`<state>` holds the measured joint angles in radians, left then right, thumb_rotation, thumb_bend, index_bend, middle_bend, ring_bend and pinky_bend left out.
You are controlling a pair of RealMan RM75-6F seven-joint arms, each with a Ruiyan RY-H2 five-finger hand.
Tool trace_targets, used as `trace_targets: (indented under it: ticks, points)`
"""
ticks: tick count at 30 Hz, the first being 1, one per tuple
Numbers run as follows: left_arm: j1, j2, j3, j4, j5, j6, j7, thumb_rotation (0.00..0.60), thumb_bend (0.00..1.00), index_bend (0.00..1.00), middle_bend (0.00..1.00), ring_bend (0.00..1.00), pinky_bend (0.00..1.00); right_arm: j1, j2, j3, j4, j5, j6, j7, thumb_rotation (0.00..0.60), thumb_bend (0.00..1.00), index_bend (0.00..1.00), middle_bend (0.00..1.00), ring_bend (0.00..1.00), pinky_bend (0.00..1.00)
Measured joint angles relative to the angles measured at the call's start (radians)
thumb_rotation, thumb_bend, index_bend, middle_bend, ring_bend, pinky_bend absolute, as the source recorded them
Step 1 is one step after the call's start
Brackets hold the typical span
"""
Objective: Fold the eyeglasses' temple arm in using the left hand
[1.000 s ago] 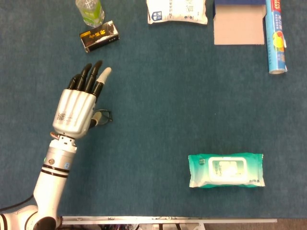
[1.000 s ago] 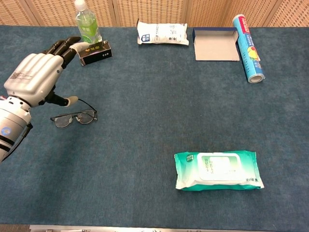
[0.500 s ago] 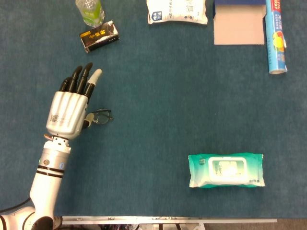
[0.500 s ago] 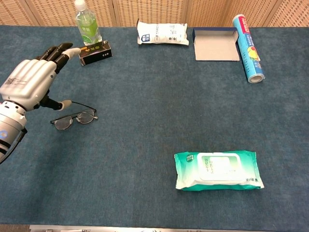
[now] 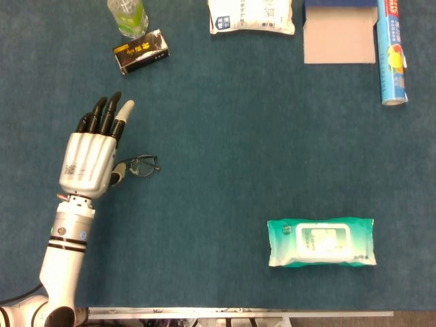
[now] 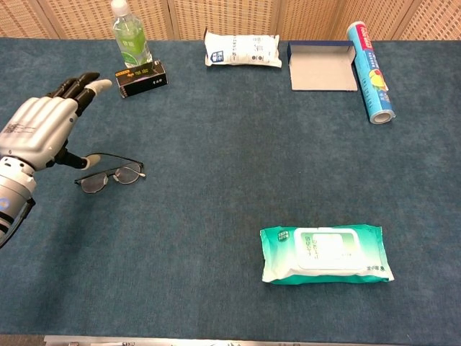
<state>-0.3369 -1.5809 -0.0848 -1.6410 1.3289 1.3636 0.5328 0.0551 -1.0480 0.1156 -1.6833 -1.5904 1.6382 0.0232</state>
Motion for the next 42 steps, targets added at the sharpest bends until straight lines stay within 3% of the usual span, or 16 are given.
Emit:
trace_targets:
  ticks: [21, 31, 42]
  points:
    - [0.002, 0.038, 0.017, -0.141, 0.030, -0.013, -0.013, 0.600, 0.17, 0.05, 0.00, 0.03, 0.19, 0.000, 0.003, 0.002, -0.001, 0.002, 0.000, 0.006, 0.600, 0.39, 0.63, 0.52, 0.41, 0.44]
    - [-0.012, 0.013, -0.022, -0.071, 0.029, 0.004, 0.002, 0.600, 0.17, 0.05, 0.00, 0.03, 0.19, 0.000, 0.004, 0.002, -0.001, 0.003, 0.001, 0.007, 0.600, 0.39, 0.63, 0.52, 0.41, 0.44]
    - [-0.005, -0.013, -0.026, 0.015, -0.012, -0.003, -0.030, 0.600, 0.17, 0.05, 0.00, 0.03, 0.19, 0.001, 0.001, 0.002, 0.001, 0.005, -0.002, 0.002, 0.600, 0.39, 0.63, 0.52, 0.41, 0.44]
